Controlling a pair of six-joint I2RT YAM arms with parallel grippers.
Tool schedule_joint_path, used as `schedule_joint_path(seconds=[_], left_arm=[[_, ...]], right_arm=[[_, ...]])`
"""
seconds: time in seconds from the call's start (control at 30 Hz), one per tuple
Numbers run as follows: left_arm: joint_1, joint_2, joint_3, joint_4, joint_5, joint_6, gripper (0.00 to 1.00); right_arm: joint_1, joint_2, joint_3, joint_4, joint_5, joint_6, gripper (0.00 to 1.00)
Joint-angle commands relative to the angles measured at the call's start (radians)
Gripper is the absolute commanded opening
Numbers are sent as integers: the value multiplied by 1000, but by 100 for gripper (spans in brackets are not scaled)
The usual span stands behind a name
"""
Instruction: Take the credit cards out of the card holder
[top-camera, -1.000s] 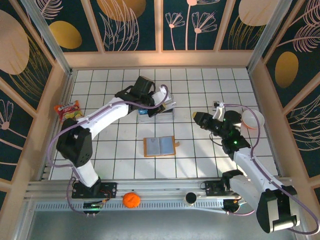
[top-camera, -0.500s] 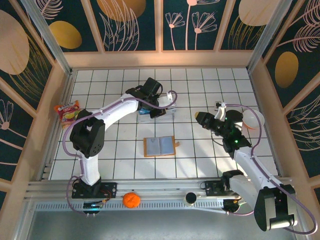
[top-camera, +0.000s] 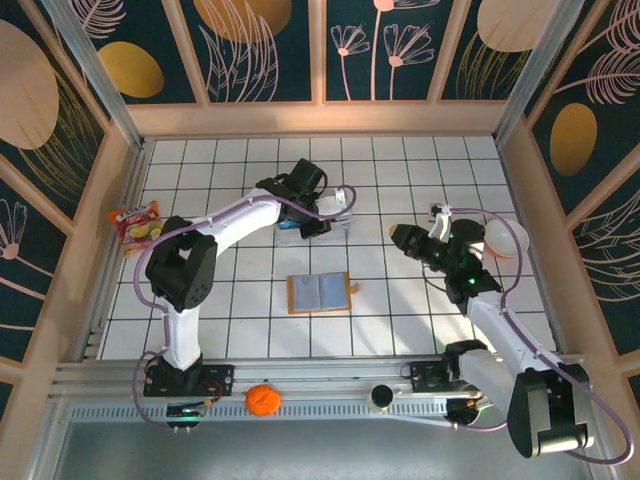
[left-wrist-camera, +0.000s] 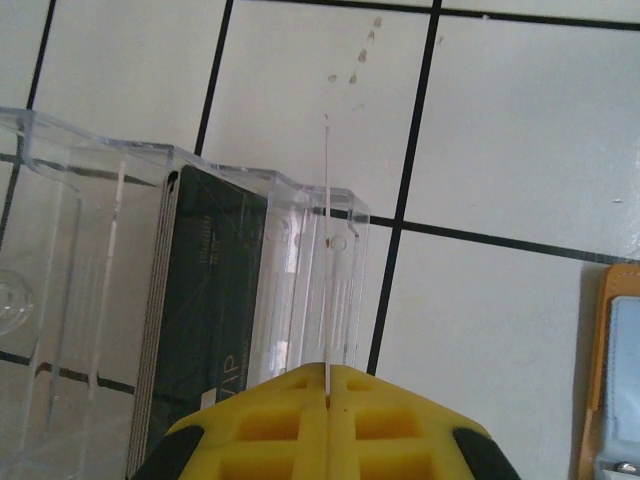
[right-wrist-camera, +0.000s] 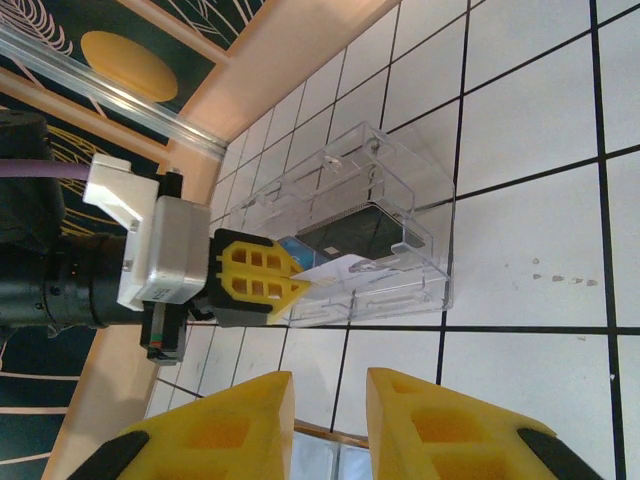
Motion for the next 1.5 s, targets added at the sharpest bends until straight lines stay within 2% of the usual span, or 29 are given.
schedule_joint_path(seconds=[0.0, 0.9, 1.1, 1.27, 1.33, 1.47], left_arm=[[-7, 29, 1, -2, -21, 31, 0], [-13, 38, -30, 70, -89, 75, 0], [-13, 38, -24, 79, -84, 38, 0], [-14, 18, -28, 110, -93, 4, 18], [-13, 3, -36, 126, -107, -11, 29], [-14, -34, -45, 158, -119, -47, 33]], right_arm=[[-10, 5, 12, 19, -20, -19, 26], [-11, 17, -2, 49, -44, 4, 26], [-10, 8, -5, 48, -48, 7, 26], [-10, -3, -5, 47, -51, 11, 27], [-11, -10, -5, 42, -50, 12, 27], [-9, -24, -4, 26, -48, 11, 30]])
